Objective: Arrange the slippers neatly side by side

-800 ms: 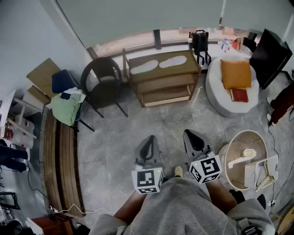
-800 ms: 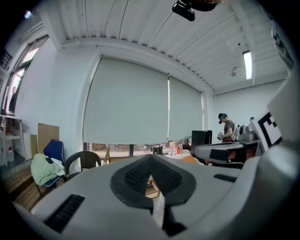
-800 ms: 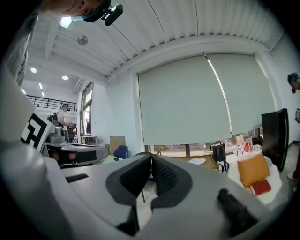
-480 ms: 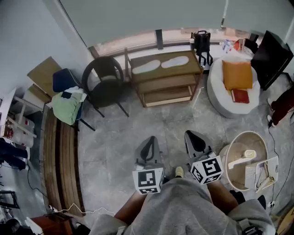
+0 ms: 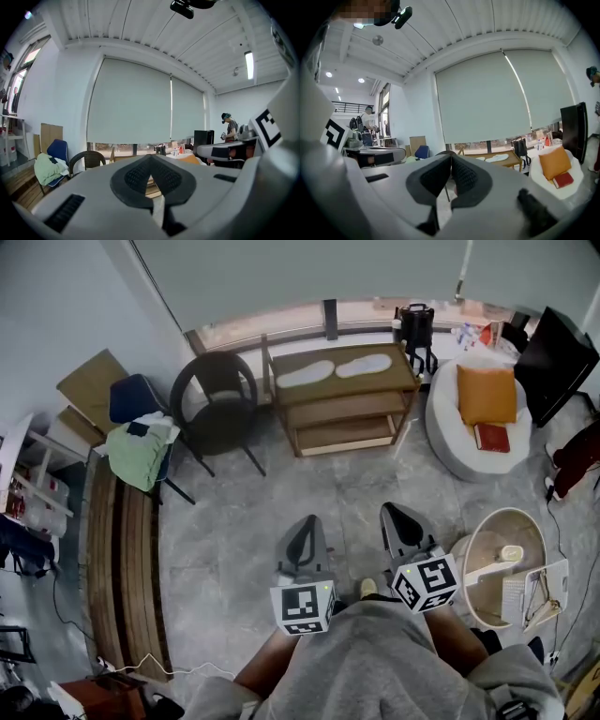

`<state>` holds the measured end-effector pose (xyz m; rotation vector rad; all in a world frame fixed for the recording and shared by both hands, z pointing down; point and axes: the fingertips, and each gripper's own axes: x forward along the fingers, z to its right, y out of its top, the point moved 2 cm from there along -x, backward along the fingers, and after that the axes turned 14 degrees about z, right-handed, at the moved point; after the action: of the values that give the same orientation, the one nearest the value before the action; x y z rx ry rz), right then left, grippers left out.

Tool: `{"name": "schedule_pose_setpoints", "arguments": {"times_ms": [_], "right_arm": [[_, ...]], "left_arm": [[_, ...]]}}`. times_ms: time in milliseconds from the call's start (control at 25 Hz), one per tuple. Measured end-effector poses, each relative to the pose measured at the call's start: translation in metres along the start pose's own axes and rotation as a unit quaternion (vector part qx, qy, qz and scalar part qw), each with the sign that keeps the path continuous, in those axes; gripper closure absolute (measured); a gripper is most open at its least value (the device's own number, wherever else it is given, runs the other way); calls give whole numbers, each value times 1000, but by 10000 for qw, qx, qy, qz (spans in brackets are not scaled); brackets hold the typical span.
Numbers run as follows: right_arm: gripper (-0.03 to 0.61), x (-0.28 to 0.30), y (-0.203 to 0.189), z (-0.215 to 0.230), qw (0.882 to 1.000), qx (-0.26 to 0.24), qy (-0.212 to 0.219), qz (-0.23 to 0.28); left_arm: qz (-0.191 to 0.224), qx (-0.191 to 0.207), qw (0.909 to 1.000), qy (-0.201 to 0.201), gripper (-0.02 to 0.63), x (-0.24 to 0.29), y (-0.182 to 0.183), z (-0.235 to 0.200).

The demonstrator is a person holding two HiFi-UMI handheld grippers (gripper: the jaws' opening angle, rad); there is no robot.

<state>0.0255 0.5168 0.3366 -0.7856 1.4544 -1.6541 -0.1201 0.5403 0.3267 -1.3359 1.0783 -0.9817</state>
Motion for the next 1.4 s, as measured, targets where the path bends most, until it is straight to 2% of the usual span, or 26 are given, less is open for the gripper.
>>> {"name": "schedule_pose_setpoints", "arguments": {"times_ms": [440,840,1400], "right_arm": [[554,21,-9,-39,9998,46,168,-60],[554,25,-11,-58,9999,-15,157,-3],[554,46,-20,-49,9998,-65,180,35]], "left_arm": [[-60,-122,9999,60,601,-11,-4,-34],[-64,-186,9998,-46,601,-16,-7,-47],[-21,-162,9997,-186,601,6,-14,-51]]}}
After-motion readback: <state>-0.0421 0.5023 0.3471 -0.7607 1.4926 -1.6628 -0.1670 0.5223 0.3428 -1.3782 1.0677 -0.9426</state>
